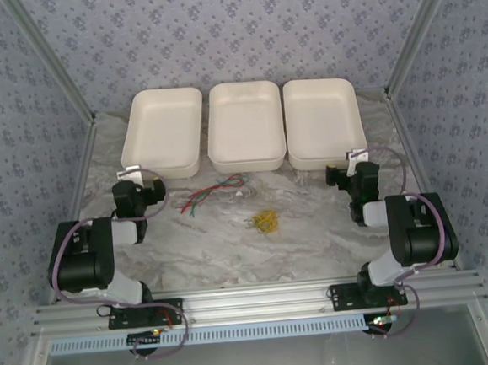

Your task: Untangle the cables

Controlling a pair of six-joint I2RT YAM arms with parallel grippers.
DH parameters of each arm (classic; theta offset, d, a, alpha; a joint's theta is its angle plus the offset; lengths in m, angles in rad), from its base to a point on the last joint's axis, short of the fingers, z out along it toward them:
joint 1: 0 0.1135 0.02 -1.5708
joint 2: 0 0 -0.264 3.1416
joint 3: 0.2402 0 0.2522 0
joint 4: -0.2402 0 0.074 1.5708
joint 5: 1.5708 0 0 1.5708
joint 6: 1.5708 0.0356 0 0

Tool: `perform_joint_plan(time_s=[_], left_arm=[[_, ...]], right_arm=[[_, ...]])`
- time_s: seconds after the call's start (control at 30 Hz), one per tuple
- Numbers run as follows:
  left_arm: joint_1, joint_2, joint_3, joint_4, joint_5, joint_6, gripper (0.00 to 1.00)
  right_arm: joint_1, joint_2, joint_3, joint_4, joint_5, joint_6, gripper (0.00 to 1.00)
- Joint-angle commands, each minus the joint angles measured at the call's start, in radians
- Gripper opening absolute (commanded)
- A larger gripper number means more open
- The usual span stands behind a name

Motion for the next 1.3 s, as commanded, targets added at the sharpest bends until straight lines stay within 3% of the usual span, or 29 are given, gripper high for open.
perform_joint_plan(time_s=[0.0,1.1,1.2,1.27], left_arm=[[0.004,0.001,0.020,0.003,0.012,0.011,0.99],[0.003,0.001,0.020,0.003,0.012,0.011,0.99],[0.001,-0.015,0.003,0.031,0.013,0.012,0.99],[-0.045,-0.171,-0.038,-0.033,-0.101,0.027,0.99]], right_arm=[[-0.006,0.000,0.022,-0.002,-0.015,-0.006,0.99],[-0.006,-0.002,0.021,-0.001,-0.014,-0.007,0.99],[0.008,-0.088,0.025,-0.078,0.094,0.016,0.99],[0.007,-0.164,0.029,-0.168,0.153,0.046,0.99]])
